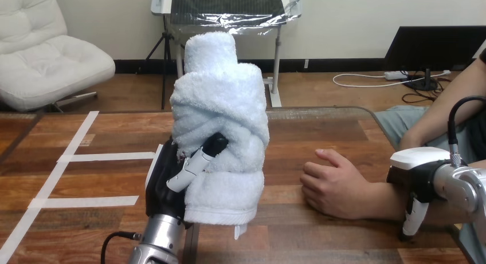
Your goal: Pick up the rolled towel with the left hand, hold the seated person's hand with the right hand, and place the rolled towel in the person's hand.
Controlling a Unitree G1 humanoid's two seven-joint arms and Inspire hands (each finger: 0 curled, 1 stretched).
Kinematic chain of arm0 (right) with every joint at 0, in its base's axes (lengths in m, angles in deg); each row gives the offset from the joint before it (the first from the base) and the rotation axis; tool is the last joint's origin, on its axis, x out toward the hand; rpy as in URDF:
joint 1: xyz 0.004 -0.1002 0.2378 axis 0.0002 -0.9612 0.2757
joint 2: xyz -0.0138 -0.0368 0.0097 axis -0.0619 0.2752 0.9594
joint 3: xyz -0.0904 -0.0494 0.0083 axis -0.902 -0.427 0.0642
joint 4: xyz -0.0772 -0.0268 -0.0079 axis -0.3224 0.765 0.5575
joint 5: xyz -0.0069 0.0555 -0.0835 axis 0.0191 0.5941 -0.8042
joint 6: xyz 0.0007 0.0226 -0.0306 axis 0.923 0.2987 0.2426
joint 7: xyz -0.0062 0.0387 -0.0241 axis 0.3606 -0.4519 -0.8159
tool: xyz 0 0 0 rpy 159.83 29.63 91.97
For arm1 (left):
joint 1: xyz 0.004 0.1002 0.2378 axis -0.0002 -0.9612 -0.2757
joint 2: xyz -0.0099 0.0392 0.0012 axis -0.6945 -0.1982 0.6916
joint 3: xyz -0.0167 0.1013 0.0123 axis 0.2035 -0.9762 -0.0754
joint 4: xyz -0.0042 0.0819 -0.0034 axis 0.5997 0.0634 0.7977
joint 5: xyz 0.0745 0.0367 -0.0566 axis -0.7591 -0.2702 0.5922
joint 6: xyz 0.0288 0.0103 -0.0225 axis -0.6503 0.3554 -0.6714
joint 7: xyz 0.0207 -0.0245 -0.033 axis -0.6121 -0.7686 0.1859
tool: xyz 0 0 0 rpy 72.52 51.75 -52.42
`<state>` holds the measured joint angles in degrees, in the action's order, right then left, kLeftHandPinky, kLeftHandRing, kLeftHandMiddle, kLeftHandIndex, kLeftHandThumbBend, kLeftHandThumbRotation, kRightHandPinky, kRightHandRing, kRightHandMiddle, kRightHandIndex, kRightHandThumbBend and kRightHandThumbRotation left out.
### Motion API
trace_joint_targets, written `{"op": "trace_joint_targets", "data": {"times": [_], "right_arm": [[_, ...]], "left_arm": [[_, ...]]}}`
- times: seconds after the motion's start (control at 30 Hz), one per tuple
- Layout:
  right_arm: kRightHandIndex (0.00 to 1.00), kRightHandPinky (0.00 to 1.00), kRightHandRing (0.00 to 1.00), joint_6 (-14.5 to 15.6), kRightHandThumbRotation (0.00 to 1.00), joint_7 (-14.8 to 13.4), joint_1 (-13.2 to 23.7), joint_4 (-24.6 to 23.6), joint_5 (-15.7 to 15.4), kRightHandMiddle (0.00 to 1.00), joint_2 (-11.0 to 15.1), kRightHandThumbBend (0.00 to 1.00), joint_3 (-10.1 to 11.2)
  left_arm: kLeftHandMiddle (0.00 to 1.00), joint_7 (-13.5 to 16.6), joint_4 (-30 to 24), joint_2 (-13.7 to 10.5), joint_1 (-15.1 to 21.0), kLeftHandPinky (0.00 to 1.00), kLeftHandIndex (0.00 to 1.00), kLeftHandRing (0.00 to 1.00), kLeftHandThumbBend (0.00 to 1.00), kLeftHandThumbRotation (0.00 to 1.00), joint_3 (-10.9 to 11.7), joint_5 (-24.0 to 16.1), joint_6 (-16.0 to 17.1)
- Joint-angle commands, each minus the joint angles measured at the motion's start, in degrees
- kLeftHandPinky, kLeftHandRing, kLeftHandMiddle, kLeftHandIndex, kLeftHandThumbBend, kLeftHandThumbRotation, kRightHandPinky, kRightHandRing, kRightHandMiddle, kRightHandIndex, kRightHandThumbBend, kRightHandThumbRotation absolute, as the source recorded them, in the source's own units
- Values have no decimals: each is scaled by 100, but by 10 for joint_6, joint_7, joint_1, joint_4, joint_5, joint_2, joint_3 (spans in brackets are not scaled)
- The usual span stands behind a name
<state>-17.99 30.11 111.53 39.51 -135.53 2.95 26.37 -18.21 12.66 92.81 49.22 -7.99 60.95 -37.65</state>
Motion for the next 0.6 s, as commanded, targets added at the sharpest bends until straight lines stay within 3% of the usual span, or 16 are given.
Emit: {"op": "trace_joint_targets", "data": {"times": [0.0, 0.3, 0.57], "right_arm": [[53, 29, 46, 9, 0, -2, -1, 20, 7, 58, -13, 74, -4], [49, 23, 37, -4, 0, -39, -12, 16, 34, 49, -14, 75, 12], [48, 23, 35, -1, 0, -57, -20, 4, 48, 48, -11, 74, 19]], "left_arm": [[35, 2, -33, 47, 25, 22, 44, 28, 79, 9, 8, 6, 2], [35, 11, -17, 45, 32, 23, 45, 28, 80, 8, 14, 0, 2], [35, 66, 3, 30, 42, 24, 45, 29, 81, 10, 9, -65, 5]]}}
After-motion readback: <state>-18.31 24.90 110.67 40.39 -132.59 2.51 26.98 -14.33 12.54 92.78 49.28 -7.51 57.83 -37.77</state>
